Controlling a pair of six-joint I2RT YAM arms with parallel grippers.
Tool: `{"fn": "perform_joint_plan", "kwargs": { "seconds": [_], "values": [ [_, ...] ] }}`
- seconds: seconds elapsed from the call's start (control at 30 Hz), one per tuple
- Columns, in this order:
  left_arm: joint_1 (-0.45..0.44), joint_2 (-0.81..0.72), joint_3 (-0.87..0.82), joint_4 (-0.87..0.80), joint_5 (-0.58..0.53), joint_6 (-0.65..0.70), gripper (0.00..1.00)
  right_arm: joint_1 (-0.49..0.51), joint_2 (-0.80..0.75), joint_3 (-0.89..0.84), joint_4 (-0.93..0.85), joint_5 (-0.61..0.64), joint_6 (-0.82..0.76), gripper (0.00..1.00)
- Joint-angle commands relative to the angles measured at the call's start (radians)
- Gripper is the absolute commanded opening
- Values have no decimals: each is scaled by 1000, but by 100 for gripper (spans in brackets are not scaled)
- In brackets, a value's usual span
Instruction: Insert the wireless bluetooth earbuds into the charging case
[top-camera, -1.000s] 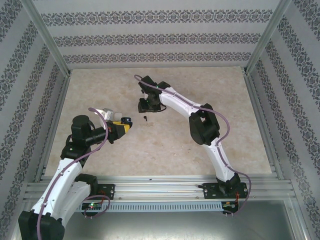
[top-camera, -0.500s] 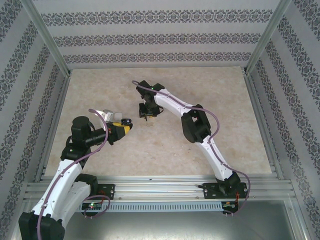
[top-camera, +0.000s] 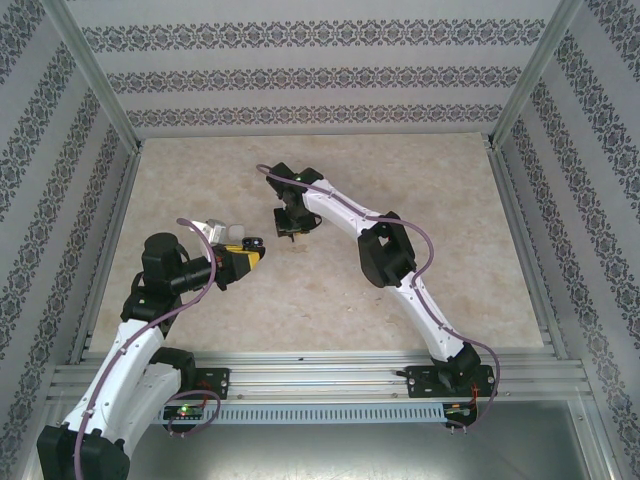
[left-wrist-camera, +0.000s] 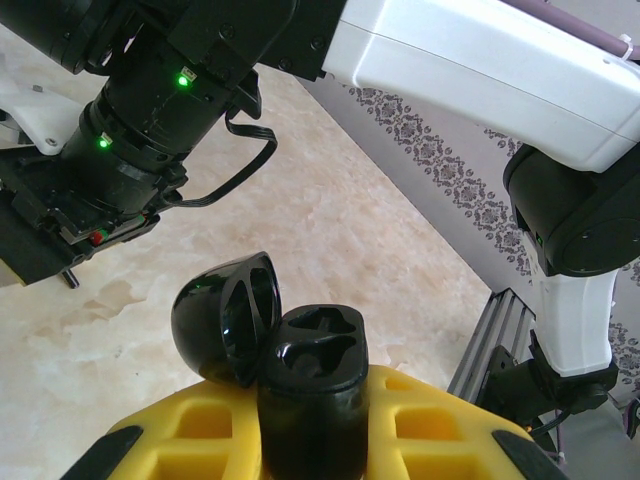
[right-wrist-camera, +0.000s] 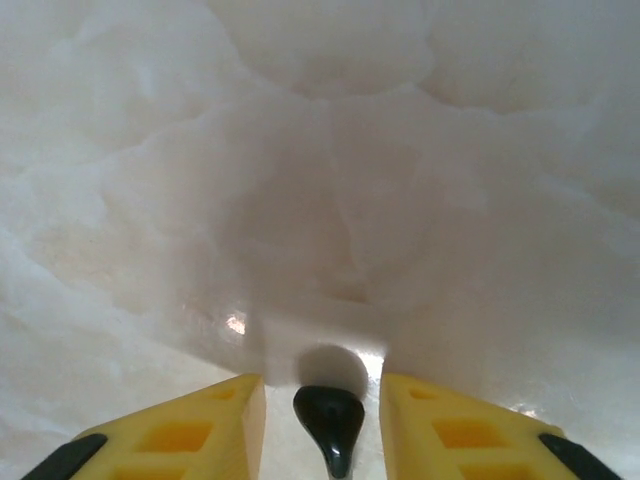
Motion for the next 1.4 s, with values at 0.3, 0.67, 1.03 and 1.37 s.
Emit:
{"fn": "perform_joint_plan", "kwargs": {
  "seconds": [0.3,0.67,1.03,1.37],
  "values": [
    [14,14,-32,136,36,-59,0,26,-80,-94,-39,10,-29,18],
    [4,56,-75,320,31,-55,0,2,-462,-466,101,82,-37,15],
    [-213,234,79,351,-100,101,0,-6,-911,-827,257,161,17,15],
    [-287,303,100,479,-131,183,0,-23,-1142,-848,283,178,25,14]
  ]
}}
